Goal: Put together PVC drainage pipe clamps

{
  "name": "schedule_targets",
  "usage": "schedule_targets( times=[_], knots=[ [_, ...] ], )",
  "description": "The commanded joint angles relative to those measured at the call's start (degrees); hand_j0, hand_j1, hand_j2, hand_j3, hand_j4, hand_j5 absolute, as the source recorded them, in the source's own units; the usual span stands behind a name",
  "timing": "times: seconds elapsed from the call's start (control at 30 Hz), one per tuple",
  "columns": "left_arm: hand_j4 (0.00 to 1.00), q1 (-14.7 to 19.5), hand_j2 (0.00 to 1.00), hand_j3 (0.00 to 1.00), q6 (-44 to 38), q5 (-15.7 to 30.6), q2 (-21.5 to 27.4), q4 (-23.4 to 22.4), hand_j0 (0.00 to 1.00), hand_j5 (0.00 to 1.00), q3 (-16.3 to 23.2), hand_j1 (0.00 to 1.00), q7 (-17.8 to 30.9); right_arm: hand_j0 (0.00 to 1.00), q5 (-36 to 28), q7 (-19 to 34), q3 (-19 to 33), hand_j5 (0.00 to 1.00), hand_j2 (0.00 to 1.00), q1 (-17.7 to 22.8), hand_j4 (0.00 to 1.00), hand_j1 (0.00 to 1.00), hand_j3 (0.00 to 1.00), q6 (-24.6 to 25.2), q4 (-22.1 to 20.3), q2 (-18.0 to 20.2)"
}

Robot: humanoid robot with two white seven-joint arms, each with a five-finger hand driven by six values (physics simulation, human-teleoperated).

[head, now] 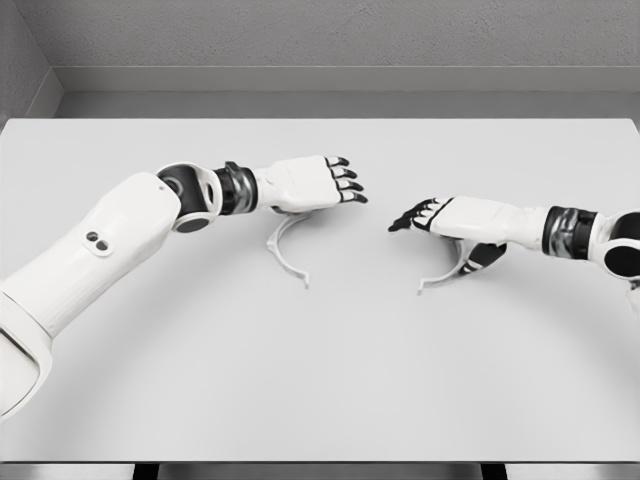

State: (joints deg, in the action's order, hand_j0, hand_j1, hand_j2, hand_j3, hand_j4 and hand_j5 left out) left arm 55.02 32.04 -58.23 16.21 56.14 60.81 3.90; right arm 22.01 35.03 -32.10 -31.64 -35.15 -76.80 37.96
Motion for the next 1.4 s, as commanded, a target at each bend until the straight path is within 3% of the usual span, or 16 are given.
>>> schedule_targets(
  times=[0.0,0.2,0.27,0.37,0.4,0.47,0.53,0.77,1.03,1.37],
  knots=[
    [0.99,0.0,0.99,0.99,0.7,0.4,-0.2,0.3,0.99,0.99,0.1,0.99,0.0,1.0,-0.4,0.0,0.0,1.0,1.0,0.0,1.0,1.0,1.0,0.2,0.0,-0.3],
    [1.0,0.1,1.0,1.0,0.8,0.9,2.1,1.5,1.0,1.0,-1.1,1.0,-0.1,1.0,-0.4,0.0,0.0,1.0,1.0,-0.4,1.0,1.0,1.0,0.2,0.0,-0.8],
    [1.0,0.1,1.0,1.0,3.0,2.1,4.7,2.8,1.0,1.0,-3.8,1.0,-0.1,1.0,-0.4,0.0,0.0,1.0,1.0,-0.4,1.0,1.0,1.0,0.2,0.0,-1.0],
    [1.0,0.0,1.0,1.0,3.0,3.6,10.0,2.7,1.0,1.0,-11.1,1.0,-0.2,1.0,-0.5,0.0,0.6,1.0,1.0,-0.4,1.0,1.0,1.0,0.2,0.0,-0.4],
    [1.0,0.0,1.0,1.0,3.0,5.6,12.1,3.5,1.0,1.0,-11.5,1.0,-0.3,1.0,-0.6,0.0,1.5,1.0,1.0,-0.4,1.0,1.0,1.0,0.2,0.0,-0.3],
    [1.0,-1.1,1.0,1.0,3.0,15.3,19.7,11.4,1.0,1.0,-11.5,1.0,-0.2,1.0,-0.7,0.0,2.9,1.0,1.0,0.2,1.0,1.0,1.0,0.2,0.0,-0.3],
    [1.0,-1.8,1.0,1.0,3.0,18.2,22.7,11.4,1.0,1.0,-11.6,1.0,-0.2,1.0,-0.9,0.0,5.0,1.0,1.0,1.0,1.0,1.0,1.0,0.2,0.1,0.8],
    [1.0,-7.0,1.0,1.0,3.0,17.6,18.9,11.4,1.0,1.0,-10.9,1.0,1.5,1.0,-0.4,0.0,5.6,1.0,1.0,0.4,1.0,1.0,1.0,0.2,7.7,0.4],
    [1.0,-8.4,1.0,1.0,3.0,14.2,12.2,7.1,1.0,1.0,-10.6,1.0,1.9,1.0,1.3,0.0,5.2,1.0,1.0,-0.9,1.0,1.0,1.0,0.2,8.7,-2.5],
    [1.0,-10.5,1.0,1.0,3.0,14.5,12.6,8.8,1.0,1.0,-10.4,1.0,1.9,1.0,1.3,0.0,4.6,1.0,1.0,-1.2,1.0,1.0,1.0,0.2,8.7,-3.7]
  ],
)
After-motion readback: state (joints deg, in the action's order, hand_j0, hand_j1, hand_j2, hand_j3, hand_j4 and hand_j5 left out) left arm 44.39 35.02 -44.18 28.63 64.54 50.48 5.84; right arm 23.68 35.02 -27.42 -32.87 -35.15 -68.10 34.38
